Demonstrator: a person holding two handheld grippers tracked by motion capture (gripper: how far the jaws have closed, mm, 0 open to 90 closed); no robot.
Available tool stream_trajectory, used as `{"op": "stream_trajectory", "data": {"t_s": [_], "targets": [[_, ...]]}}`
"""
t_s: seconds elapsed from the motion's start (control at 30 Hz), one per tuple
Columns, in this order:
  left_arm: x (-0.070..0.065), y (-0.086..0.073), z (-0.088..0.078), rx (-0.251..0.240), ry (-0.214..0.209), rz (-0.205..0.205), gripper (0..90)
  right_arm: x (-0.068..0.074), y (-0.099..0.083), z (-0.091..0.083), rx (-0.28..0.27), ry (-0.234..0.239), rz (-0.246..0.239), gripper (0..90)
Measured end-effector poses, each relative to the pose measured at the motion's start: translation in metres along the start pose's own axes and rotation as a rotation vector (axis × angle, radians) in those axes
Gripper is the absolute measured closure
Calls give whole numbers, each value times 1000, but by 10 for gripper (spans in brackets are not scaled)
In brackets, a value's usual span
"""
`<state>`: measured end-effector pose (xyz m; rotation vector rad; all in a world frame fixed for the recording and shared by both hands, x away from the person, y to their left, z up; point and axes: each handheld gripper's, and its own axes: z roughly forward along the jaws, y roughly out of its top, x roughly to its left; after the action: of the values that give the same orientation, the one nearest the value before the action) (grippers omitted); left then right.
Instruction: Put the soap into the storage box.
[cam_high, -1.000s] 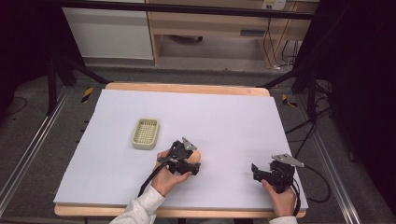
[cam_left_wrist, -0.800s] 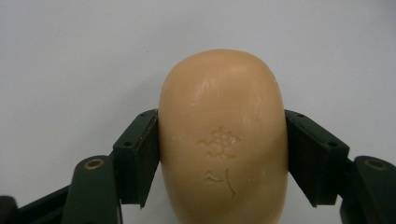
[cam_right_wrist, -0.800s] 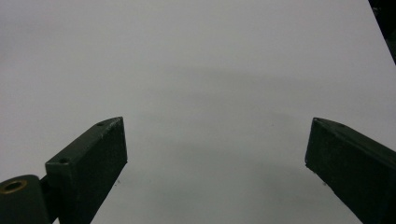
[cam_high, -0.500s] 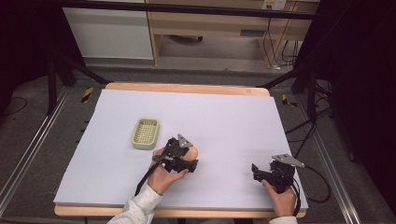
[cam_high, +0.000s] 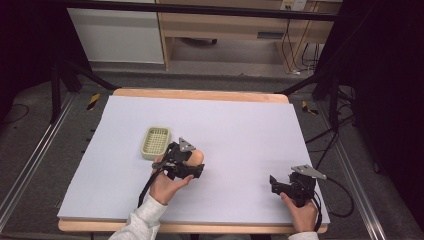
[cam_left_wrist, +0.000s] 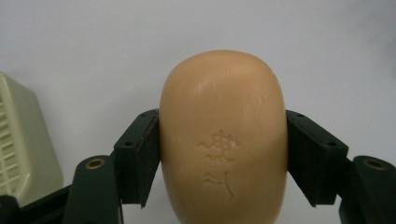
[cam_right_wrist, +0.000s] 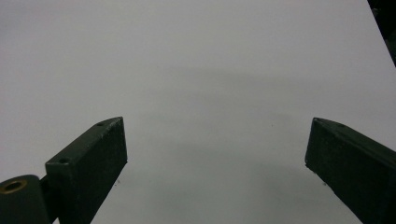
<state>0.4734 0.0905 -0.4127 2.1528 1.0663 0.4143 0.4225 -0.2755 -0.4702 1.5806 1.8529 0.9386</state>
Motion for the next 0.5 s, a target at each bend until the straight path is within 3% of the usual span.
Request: {"op": "stream_trajectory", "data": {"t_s": [0.5], "targets": [[20,0,-18,-41,35,-50,322,0,0,0,-1,0,-2,58]]}}
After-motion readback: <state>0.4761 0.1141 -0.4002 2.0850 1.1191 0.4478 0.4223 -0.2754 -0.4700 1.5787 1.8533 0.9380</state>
